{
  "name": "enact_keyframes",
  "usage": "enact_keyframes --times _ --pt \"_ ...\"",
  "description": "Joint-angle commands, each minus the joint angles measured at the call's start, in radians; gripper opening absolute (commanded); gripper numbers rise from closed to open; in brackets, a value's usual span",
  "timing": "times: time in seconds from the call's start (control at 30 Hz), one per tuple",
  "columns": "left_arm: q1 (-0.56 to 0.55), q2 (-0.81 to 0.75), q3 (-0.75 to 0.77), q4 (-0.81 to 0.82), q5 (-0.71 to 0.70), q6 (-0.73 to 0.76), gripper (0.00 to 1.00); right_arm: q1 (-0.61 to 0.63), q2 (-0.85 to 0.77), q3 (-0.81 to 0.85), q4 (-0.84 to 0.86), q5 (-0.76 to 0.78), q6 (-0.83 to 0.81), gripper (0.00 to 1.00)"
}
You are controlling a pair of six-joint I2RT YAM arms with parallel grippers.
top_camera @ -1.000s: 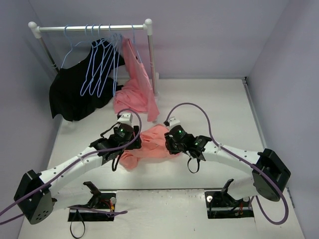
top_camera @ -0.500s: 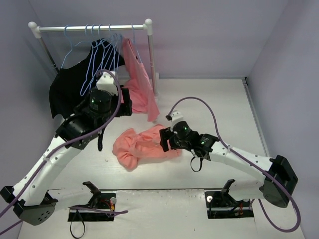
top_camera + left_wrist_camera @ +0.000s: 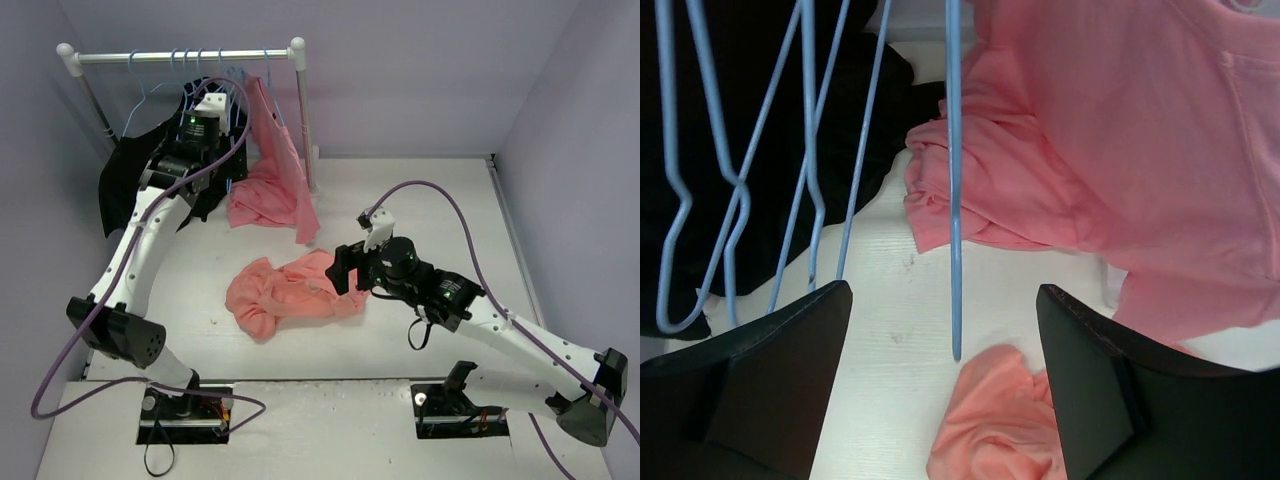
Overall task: Place the t-shirt on the hanger
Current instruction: Pick up the hanger from the clothesline.
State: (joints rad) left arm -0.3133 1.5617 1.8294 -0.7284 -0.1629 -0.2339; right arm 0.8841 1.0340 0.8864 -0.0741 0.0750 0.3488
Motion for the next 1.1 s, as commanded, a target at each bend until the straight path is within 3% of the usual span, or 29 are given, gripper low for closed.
enact_keyframes --times 0.0,0.5,0.63,0.87,1.07 --pt "0.022 0.033 0.097 0.01 0.062 0.037 0.7 -0.002 -0.055 0.005 0.015 0.028 0.016 0.83" --pt "0.03 0.206 0.204 0.011 0.011 0.077 0.54 -0.002 -0.098 -0.003 -0.009 0.048 0.024 0.85" --pt "0.031 0.226 0.219 0.012 0.013 0.085 0.44 -0.004 -0.106 -0.01 -0.012 0.052 0.03 0.85" --pt "0.031 0.234 0.255 0.02 0.002 0.102 0.15 -0.004 -0.118 -0.019 -0.016 0.055 0.042 0.85" --pt "0.031 0.216 0.275 0.041 0.022 0.134 0.03 -0.002 -0.118 -0.021 -0.016 0.052 0.047 0.85"
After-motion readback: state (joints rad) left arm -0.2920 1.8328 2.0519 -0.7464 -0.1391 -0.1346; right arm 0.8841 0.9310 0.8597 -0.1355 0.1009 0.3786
